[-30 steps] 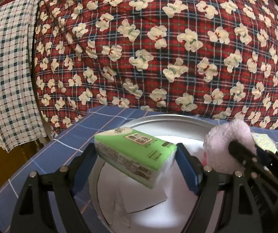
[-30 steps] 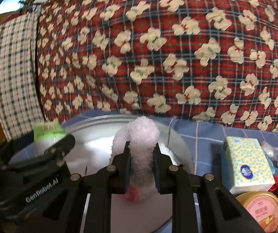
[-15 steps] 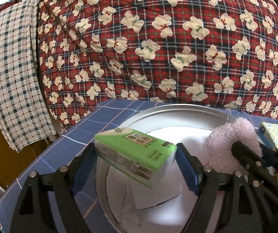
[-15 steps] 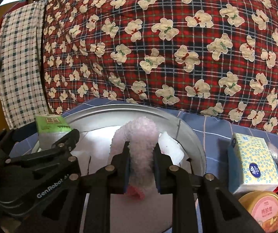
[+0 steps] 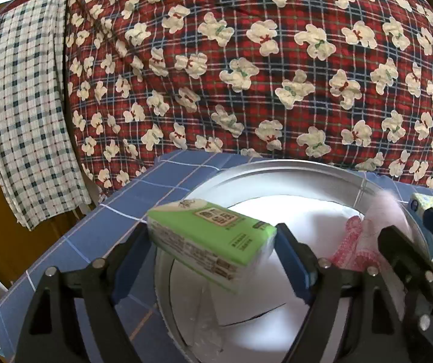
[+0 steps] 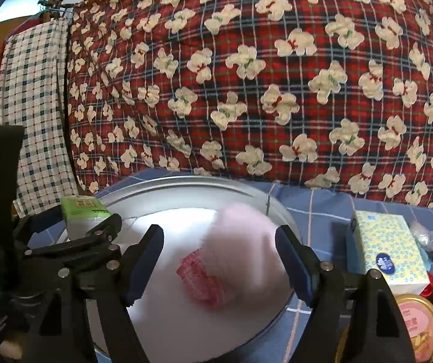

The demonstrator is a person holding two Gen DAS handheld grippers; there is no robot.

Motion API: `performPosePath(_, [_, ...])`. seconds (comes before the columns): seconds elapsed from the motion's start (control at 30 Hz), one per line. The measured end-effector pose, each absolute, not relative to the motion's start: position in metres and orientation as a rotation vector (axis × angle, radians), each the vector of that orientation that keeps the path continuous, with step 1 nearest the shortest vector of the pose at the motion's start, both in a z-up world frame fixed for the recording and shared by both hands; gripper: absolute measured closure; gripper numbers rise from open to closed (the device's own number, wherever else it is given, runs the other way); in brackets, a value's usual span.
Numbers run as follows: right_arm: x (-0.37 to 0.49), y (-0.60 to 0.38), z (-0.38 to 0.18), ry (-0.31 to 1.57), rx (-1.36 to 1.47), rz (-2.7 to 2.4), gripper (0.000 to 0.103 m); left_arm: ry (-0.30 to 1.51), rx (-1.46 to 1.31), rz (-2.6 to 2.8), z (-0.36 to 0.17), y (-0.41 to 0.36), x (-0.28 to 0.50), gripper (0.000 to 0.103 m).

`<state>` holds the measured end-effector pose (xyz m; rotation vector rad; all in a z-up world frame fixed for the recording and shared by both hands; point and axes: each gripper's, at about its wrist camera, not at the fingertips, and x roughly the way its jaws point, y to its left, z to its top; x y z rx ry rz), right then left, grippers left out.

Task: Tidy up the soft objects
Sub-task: 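Release the puff into the tin with the right tool while the left tool drops the tissue pack, then move both tools away from the tin toward the remaining items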

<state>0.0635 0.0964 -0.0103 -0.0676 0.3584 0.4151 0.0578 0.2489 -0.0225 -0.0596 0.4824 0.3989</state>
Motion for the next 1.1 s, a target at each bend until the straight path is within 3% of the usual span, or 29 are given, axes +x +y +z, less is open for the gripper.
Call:
performPosePath(0.07, [0.061, 0.095, -0.009, 0.346, -0.068, 0.409, 0.025, 0.474, -0.058, 0.399, -0.022, 0.248, 0.057, 0.018])
performPosePath(0.2, [0.056, 0.087, -0.004, 0.308, -0.057, 0.364, 0.024, 0.434, -0.059, 0.425, -0.018, 0.246, 0.051, 0.0])
performPosePath(0.43, [0.051, 0.069, 0.003, 0.259, 0.006, 0.313, 0.019, 0.413, -0.081, 0.42, -0.015, 0.247, 0.047, 0.0])
performPosePath(1.1, [0.045, 0.052, 0.001, 0.209, -0.041, 0.2, 0.019, 0.35, -0.077, 0.424, -0.013, 0.227, 0.029, 0.0])
